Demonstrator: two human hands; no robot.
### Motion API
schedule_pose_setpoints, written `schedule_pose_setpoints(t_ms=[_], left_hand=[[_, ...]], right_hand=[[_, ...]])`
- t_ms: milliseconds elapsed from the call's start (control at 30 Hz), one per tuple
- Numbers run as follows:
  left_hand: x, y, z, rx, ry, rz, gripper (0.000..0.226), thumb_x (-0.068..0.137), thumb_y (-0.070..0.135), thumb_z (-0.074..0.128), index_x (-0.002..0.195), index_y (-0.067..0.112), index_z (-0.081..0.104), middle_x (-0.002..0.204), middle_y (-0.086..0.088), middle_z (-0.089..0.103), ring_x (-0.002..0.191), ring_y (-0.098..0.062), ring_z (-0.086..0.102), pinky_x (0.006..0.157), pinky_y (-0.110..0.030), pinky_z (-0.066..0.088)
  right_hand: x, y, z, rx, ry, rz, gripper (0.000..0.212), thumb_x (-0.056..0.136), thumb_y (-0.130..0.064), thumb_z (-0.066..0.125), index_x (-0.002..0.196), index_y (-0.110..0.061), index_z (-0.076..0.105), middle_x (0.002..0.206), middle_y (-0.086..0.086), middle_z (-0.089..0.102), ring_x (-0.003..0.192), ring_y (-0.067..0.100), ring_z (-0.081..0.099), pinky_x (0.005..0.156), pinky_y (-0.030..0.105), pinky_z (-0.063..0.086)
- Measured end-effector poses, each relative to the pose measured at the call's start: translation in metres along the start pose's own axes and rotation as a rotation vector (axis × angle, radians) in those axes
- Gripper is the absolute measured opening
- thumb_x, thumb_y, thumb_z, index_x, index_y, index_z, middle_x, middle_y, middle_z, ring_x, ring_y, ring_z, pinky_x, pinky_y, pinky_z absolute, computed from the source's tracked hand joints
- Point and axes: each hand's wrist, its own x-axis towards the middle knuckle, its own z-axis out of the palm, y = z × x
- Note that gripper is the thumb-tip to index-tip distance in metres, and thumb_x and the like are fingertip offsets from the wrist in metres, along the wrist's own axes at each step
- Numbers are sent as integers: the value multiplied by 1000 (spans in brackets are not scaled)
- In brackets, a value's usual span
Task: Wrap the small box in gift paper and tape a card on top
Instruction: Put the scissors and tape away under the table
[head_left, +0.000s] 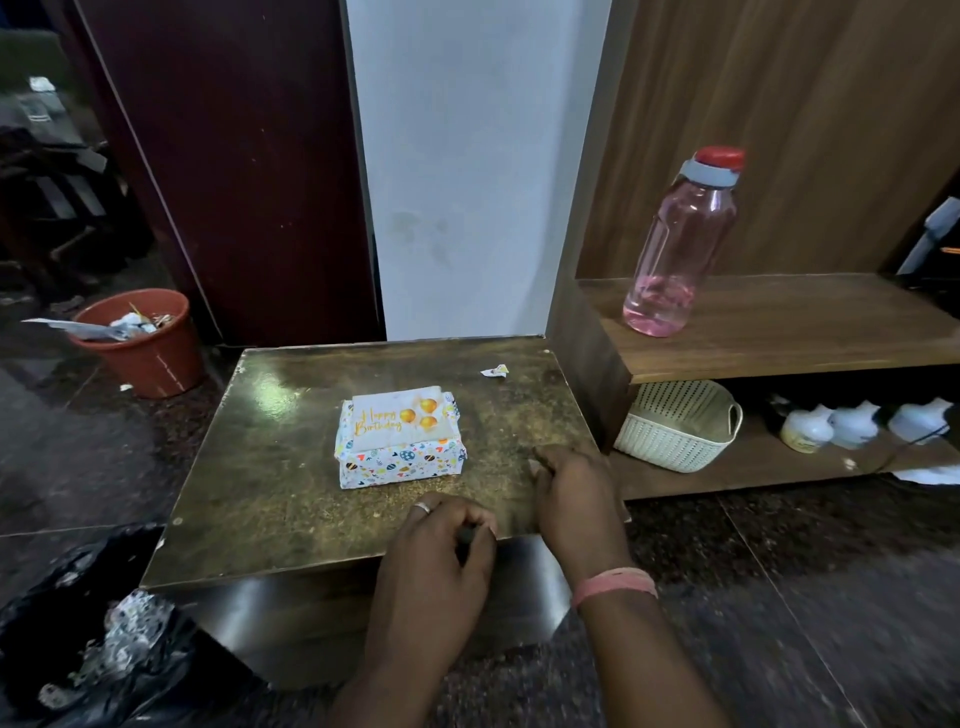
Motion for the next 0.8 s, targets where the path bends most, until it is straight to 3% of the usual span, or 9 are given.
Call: schedule_pose_setpoints(t_ms=[133,300,400,467,500,567,633,733,800], left_hand=[[3,4,1,-4,-41,6,19,88,18,74,81,34,66,87,20,62,83,3,56,69,-9,38],[7,6,2,-28,-53,-11,20,88,20,72,81,38,67,88,20,66,82,-1,61,68,-12,40],[12,2,1,-232,50,-167,6,91,31,72,96,34,71,92,26,70,82,3,66,79,-25,55],[18,-4,-3,-406,63,-285,25,89,40,70,114,36,70,100,24,72,92,-2,70,85,-41,60],[20,-7,-5,-472,38,-313,27,92,34,73,118,35,71,104,19,75,96,-6,72,87,-45,61],[22,-9,-6,-564,-13,-362,24,95,10,72,112,26,77,99,5,80,87,-12,76,84,-43,62],[23,-13,-6,-582,10,-394,22,92,-2,70,103,15,80,85,-2,81,73,-14,77,72,-35,63],[23,-15,-7,-585,65,-441,16,89,-4,72,95,8,80,73,-6,78,66,-15,76,58,-21,59],[24,-17,-7,-589,86,-448,15,91,-1,72,88,10,81,70,-8,77,64,-16,75,59,-26,62]], right_hand=[[6,0,0,80,53,-10,14,89,-12,65,92,-17,78,101,6,70,98,27,63,88,36,51],[2,-11,-5,-36,-4,3,15,88,-13,60,83,-21,71,97,0,68,94,23,63,82,33,47],[1,-23,-20,315,-123,28,18,88,-9,66,78,-22,73,83,-8,73,80,6,66,73,23,47],[-1,-33,-33,614,-369,19,21,91,-6,69,77,-20,74,70,-10,71,64,-3,63,64,16,46],[-3,-38,-36,707,-473,13,20,92,-5,70,79,-18,75,65,-9,70,58,-3,60,60,14,45],[-5,-40,-33,796,-536,23,14,92,-3,70,83,-12,76,62,-8,68,54,-2,57,55,14,44],[-6,-36,-27,772,-574,42,11,93,-5,69,88,-10,78,63,-7,67,54,2,56,52,17,43],[-4,-25,-27,690,-682,56,14,96,-4,64,99,-8,77,73,0,70,58,7,57,50,19,44],[1,-13,-31,735,-545,129,18,97,1,60,103,-7,75,79,2,72,56,5,57,48,16,42]])
